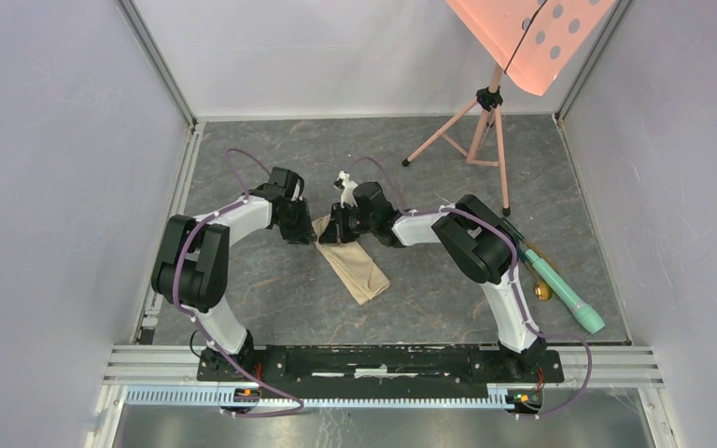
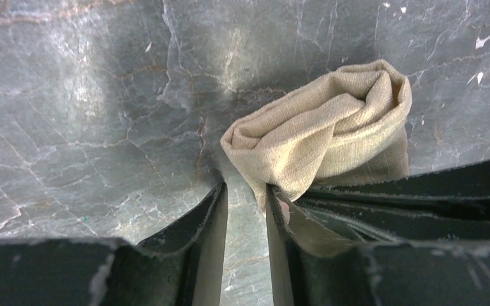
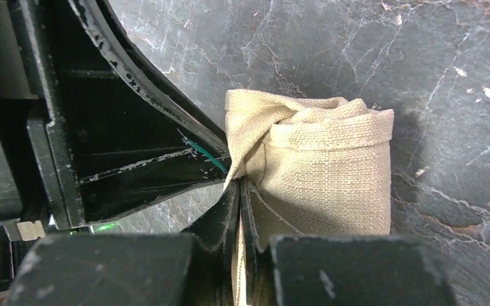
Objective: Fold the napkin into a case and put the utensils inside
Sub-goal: Insert the folded napkin into the top corner of the smaller rectangle at the center of the board.
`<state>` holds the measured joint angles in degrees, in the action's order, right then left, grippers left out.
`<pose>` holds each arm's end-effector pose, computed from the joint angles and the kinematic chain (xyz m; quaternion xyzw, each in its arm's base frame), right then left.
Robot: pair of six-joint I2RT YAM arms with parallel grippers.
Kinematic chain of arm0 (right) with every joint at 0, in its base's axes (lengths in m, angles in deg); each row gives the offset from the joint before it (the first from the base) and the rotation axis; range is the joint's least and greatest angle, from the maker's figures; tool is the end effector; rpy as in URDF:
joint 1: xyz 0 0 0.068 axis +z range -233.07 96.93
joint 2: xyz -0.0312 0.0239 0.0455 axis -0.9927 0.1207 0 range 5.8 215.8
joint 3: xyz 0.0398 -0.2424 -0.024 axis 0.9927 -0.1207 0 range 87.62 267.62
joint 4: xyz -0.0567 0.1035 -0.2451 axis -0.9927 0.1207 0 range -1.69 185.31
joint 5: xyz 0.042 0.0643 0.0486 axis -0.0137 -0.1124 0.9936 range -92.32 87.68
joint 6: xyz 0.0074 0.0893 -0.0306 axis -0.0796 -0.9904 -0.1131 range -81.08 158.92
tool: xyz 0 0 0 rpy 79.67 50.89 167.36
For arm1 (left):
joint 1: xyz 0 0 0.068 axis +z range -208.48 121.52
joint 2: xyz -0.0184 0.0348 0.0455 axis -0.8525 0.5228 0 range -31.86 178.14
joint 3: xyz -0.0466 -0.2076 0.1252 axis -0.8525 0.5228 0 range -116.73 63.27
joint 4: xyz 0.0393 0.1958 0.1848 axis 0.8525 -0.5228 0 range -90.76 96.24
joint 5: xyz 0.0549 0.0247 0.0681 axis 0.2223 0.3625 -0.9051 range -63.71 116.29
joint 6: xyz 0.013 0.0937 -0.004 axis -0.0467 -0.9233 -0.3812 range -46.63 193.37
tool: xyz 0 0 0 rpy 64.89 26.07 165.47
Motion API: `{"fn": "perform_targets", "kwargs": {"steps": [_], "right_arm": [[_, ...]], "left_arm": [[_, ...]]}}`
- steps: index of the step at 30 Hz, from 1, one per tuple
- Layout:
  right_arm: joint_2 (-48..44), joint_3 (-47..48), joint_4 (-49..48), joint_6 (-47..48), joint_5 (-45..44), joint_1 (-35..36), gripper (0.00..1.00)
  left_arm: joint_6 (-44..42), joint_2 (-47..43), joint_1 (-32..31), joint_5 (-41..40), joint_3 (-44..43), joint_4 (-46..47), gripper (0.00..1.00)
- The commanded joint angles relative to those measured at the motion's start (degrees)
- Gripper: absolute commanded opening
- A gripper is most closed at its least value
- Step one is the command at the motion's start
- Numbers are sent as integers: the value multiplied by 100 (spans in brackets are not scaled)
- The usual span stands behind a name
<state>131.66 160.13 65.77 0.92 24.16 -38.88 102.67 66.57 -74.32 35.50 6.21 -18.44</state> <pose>0.3243 0.3683 0.0588 -0.1587 0.8390 0.4661 0.2314 0.3341 -0.1090 0.0788 -0.0977 0.9703 -0.1519 0.1607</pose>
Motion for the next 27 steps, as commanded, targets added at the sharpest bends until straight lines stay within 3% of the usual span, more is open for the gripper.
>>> {"fn": "perform_targets", "kwargs": {"steps": [1, 9, 18, 24, 27], "right_arm": [[-245, -267, -144, 74, -72, -33, 10], [-1183, -716, 334, 599, 24, -257, 25], [-1172, -1084, 304, 646, -305, -79, 22], [-889, -989, 340, 693, -481, 54, 20], [-1157, -907, 603, 894, -530, 53, 21]], "left_arm": [[162, -502, 35, 180, 198, 90, 37], [100, -764, 267, 579, 57, -16, 40], [415, -7, 217, 1209, -387, 429, 35], [370, 550, 175, 748, -481, 311, 35], [339, 374, 178, 657, -397, 305, 37]]}}
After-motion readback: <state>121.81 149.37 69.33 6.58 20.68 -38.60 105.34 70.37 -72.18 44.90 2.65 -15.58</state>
